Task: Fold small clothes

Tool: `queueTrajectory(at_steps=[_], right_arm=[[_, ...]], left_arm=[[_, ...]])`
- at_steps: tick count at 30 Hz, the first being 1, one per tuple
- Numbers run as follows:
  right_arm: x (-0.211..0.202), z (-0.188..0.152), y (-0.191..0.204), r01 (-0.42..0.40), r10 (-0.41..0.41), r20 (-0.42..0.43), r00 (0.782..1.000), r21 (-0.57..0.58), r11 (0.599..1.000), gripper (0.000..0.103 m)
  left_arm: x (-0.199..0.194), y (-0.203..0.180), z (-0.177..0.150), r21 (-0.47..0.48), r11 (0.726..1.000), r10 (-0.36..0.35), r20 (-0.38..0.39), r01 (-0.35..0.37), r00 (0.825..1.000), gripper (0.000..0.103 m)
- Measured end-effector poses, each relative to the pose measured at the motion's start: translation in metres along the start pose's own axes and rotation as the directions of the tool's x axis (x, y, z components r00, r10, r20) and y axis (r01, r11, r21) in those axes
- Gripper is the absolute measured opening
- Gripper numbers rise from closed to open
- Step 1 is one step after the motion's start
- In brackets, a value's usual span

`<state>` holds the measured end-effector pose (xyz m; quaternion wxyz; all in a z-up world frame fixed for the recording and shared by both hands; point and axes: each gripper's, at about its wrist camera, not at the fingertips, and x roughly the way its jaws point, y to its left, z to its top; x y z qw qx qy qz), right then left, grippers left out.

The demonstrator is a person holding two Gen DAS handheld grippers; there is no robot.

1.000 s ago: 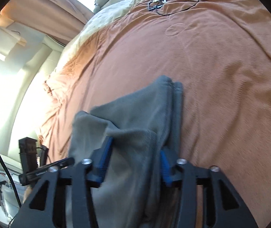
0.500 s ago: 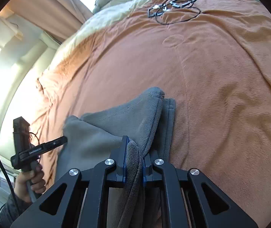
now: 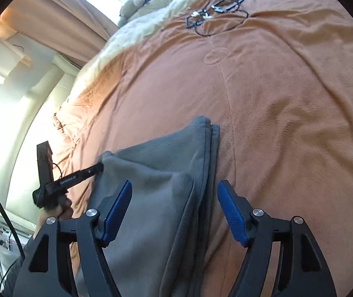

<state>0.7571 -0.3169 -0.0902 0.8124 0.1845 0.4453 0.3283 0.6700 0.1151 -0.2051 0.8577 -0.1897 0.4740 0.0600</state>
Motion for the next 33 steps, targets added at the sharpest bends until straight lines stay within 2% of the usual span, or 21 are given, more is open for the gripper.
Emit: queueTrajectory(at_steps=[1, 4, 6, 7, 8, 9, 11, 13, 24, 29, 33], right_arm=[[-0.006, -0.006, -0.001, -0.006, 0.006, -0.003, 1.0, 0.002, 1.0, 0.07], [-0.017, -0.024, -0.003, 0.005, -0.005, -0.007, 1.0, -0.014, 1.0, 0.07], [-0.024, -0.038, -0.004, 0.017, -0.018, -0.025, 1.0, -0.009, 1.0, 0.07], [-0.028, -0.045, -0.006, 0.019, -0.019, -0.03, 0.999, 0.0, 1.0, 0.065], [-0.031, -0.048, -0.005, 0.015, -0.015, -0.034, 0.999, 0.004, 1.0, 0.054], [-0.031, -0.052, -0.004, 0.008, -0.008, -0.044, 0.999, 0.01, 1.0, 0.049], [-0.035, -0.062, -0.006, 0.009, -0.007, -0.061, 0.998, 0.031, 0.999, 0.043], [-0.041, -0.07, -0.006, 0.006, -0.003, -0.067, 0.998, 0.036, 0.999, 0.04], [-0.083, -0.123, -0.009, -0.039, 0.048, -0.072, 0.996, 0.115, 0.993, 0.04], [-0.103, -0.153, -0.022, -0.11, 0.118, -0.031, 0.993, 0.195, 0.975, 0.04], [-0.112, -0.174, -0.029, -0.142, 0.15, -0.017, 0.989, 0.231, 0.963, 0.04]], left_arm=[[-0.006, 0.001, -0.002, -0.007, 1.0, -0.006, 0.005, 0.006, 1.0, 0.047], [-0.018, 0.0, -0.012, -0.005, 0.999, -0.039, -0.009, 0.039, 0.999, 0.047], [-0.025, -0.003, -0.021, 0.015, 0.999, -0.036, -0.018, 0.036, 0.999, 0.047], [-0.029, -0.004, -0.026, 0.023, 0.999, -0.038, -0.022, 0.039, 0.999, 0.047], [-0.032, -0.005, -0.03, 0.025, 0.999, -0.044, -0.026, 0.044, 0.999, 0.047], [-0.037, -0.005, -0.035, 0.025, 0.998, -0.051, -0.029, 0.051, 0.998, 0.047], [-0.044, -0.005, -0.046, 0.027, 0.998, -0.059, -0.039, 0.06, 0.997, 0.047], [-0.052, -0.005, -0.058, 0.034, 0.997, -0.072, -0.054, 0.074, 0.996, 0.047], [-0.095, -0.001, -0.124, 0.041, 0.992, -0.116, -0.11, 0.122, 0.987, 0.047], [-0.117, 0.0, -0.151, 0.052, 0.992, -0.112, -0.104, 0.118, 0.988, 0.047], [-0.13, 0.003, -0.173, 0.03, 0.99, -0.137, -0.1, 0.141, 0.985, 0.047]])
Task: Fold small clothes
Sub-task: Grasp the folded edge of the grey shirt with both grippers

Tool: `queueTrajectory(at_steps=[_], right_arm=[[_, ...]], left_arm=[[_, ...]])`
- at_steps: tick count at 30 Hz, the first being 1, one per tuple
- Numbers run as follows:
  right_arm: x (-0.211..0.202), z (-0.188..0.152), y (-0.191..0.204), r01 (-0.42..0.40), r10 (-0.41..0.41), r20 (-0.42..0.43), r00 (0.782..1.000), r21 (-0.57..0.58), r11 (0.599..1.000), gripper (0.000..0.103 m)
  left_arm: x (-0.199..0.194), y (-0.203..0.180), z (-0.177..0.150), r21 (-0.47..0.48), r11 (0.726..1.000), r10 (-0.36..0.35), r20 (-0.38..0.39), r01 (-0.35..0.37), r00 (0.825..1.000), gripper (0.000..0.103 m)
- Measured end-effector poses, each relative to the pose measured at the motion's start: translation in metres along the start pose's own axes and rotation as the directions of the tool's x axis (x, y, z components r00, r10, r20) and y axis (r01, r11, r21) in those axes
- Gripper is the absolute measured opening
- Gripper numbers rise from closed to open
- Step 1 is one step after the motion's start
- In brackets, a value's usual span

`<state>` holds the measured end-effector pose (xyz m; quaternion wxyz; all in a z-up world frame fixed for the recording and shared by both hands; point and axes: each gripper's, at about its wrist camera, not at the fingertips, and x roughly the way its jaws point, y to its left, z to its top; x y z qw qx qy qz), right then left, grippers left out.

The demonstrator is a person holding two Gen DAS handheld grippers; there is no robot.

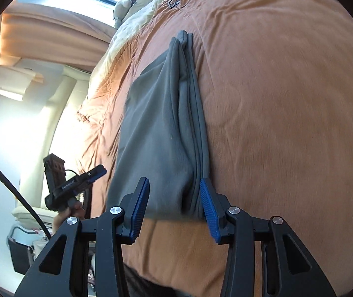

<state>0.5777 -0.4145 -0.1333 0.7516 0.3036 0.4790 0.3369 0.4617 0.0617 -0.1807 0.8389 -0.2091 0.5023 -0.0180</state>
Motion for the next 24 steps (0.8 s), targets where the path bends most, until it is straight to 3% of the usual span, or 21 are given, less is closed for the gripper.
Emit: queueTrajectory(at_steps=[14, 21, 22, 23, 24], right_arm=[[0.018, -0.006, -0.038, -0.131, 0.132, -0.002, 0.991, 0.104, 0.986, 0.04], [0.037, 0.002, -0.053, -0.117, 0.111, 0.042, 0.993, 0.182, 0.976, 0.04], [0.035, 0.003, -0.052, -0.12, 0.111, 0.059, 0.992, 0.182, 0.976, 0.032], [0.033, 0.003, -0.049, -0.119, 0.108, 0.072, 0.992, 0.175, 0.977, 0.01], [0.031, 0.005, -0.047, -0.111, 0.1, 0.074, 0.992, 0.164, 0.98, 0.007]], left_arm=[[-0.013, 0.0, -0.054, -0.049, 0.998, -0.024, 0.017, 0.025, 1.0, 0.047], [-0.009, 0.0, -0.063, -0.067, 0.998, -0.01, 0.009, 0.011, 1.0, 0.047], [-0.009, -0.001, -0.064, -0.067, 0.998, -0.007, 0.009, 0.007, 1.0, 0.047], [-0.009, -0.001, -0.065, -0.066, 0.998, -0.003, 0.01, 0.003, 1.0, 0.047], [-0.008, -0.002, -0.065, -0.063, 0.998, 0.003, 0.011, -0.002, 1.0, 0.047]])
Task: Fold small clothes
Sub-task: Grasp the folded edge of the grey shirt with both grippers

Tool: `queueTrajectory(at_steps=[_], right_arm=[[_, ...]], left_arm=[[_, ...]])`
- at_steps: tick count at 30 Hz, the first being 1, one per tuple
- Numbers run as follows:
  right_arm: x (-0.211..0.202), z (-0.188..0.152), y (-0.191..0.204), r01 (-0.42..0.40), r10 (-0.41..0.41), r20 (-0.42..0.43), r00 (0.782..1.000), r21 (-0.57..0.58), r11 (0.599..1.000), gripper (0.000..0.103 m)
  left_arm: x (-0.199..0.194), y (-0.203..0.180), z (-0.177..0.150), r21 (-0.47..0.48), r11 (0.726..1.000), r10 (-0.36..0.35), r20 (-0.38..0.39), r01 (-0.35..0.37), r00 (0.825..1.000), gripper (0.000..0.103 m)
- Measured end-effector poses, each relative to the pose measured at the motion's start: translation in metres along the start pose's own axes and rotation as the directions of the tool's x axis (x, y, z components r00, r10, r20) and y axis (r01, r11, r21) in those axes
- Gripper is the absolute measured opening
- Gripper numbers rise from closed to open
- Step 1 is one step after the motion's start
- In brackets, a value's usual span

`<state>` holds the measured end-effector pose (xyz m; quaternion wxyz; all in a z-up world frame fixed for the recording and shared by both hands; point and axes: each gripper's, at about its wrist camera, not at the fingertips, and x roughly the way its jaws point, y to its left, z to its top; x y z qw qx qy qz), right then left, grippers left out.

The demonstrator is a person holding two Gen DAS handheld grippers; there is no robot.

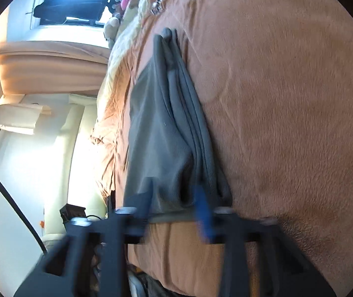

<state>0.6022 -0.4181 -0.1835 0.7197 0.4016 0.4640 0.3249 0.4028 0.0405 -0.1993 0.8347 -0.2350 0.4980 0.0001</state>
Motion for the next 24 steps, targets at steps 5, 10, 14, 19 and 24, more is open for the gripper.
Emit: queueTrajectory(at_steps=[5, 10, 14, 19, 24], right_arm=[[-0.014, -0.007, 0.021, 0.032, -0.029, 0.043, 0.999, -0.069, 0.997, 0.004], [-0.01, -0.016, 0.019, 0.111, -0.107, 0.035, 0.994, -0.121, 0.986, 0.005], [-0.001, -0.022, 0.017, 0.16, -0.16, 0.008, 0.987, -0.152, 0.975, 0.012], [-0.006, -0.023, 0.033, 0.195, -0.185, 0.067, 0.98, -0.227, 0.954, 0.07], [0.019, -0.017, 0.036, 0.194, -0.191, 0.038, 0.981, -0.24, 0.951, 0.07]], left_arm=[[0.002, -0.002, 0.002, 0.005, 1.0, 0.014, 0.003, -0.014, 1.0, 0.047], [0.015, 0.001, -0.001, 0.014, 0.998, 0.053, -0.028, -0.053, 0.998, 0.047], [0.016, 0.01, -0.003, -0.017, 1.0, 0.016, -0.032, -0.017, 0.999, 0.047], [0.01, 0.02, -0.004, -0.059, 0.996, -0.061, -0.015, 0.06, 0.998, 0.047], [0.019, 0.021, -0.008, -0.092, 0.988, -0.128, -0.036, 0.124, 0.991, 0.047]])
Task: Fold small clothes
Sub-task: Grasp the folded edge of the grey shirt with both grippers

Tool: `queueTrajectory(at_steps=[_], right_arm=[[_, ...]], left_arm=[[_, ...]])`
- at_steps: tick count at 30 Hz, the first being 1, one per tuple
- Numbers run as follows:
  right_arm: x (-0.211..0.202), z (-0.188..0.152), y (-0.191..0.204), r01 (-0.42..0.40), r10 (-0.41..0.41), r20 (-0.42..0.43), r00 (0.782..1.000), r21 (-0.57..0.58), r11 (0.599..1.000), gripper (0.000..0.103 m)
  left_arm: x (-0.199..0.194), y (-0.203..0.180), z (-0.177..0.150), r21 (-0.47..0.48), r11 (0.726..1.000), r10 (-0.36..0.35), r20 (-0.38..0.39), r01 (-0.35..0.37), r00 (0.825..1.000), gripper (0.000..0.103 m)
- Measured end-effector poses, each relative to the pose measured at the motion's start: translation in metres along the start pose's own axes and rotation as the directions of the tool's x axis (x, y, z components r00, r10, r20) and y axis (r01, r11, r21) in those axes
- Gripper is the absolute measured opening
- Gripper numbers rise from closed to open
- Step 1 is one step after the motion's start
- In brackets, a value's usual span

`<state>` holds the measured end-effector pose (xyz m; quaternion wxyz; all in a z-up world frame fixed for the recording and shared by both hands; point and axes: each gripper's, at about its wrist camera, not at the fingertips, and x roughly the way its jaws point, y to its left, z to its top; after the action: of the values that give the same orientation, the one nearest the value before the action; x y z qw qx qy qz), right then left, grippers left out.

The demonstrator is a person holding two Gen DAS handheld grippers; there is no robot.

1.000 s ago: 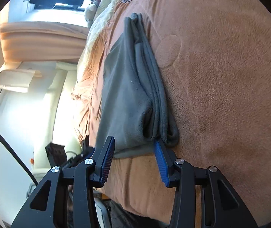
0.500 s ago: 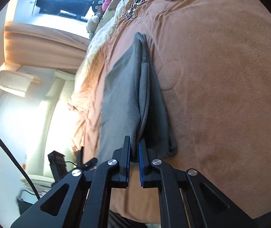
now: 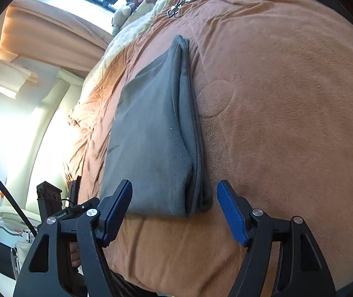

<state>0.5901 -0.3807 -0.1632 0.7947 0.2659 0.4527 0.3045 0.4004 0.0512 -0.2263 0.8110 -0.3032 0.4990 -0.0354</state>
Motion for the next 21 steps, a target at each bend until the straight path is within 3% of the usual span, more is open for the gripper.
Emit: queueTrajectory(at_steps=[1, 4, 8, 10, 13, 21], right_arm=[[0.003, 0.001, 0.0, 0.009, -0.009, -0.005, 1.0, -0.007, 1.0, 0.069], [0.011, 0.003, 0.002, 0.051, -0.052, -0.029, 0.998, -0.013, 0.999, 0.05], [0.02, 0.005, 0.001, 0.093, -0.092, -0.03, 0.995, 0.006, 0.996, 0.036], [0.021, 0.005, 0.001, 0.092, -0.091, -0.026, 0.995, 0.025, 0.995, 0.029], [0.02, 0.005, 0.004, 0.08, -0.079, -0.036, 0.996, 0.036, 0.996, 0.016], [0.012, 0.003, 0.016, 0.032, -0.031, -0.026, 0.999, 0.032, 0.999, 0.011]], left_arm=[[0.003, 0.002, -0.001, -0.01, 1.0, -0.002, -0.007, 0.002, 1.0, 0.047], [0.006, 0.005, -0.004, -0.034, 0.999, -0.016, 0.0, 0.016, 1.0, 0.046], [0.008, 0.004, -0.008, -0.044, 0.999, -0.027, 0.009, 0.027, 1.0, 0.044], [0.011, 0.003, -0.008, -0.049, 0.998, -0.045, 0.004, 0.045, 0.999, 0.024], [0.01, 0.0, -0.01, -0.038, 0.998, -0.048, 0.009, 0.048, 0.999, 0.013], [-0.021, -0.004, -0.008, -0.008, 0.996, -0.083, 0.044, 0.084, 0.996, 0.01]])
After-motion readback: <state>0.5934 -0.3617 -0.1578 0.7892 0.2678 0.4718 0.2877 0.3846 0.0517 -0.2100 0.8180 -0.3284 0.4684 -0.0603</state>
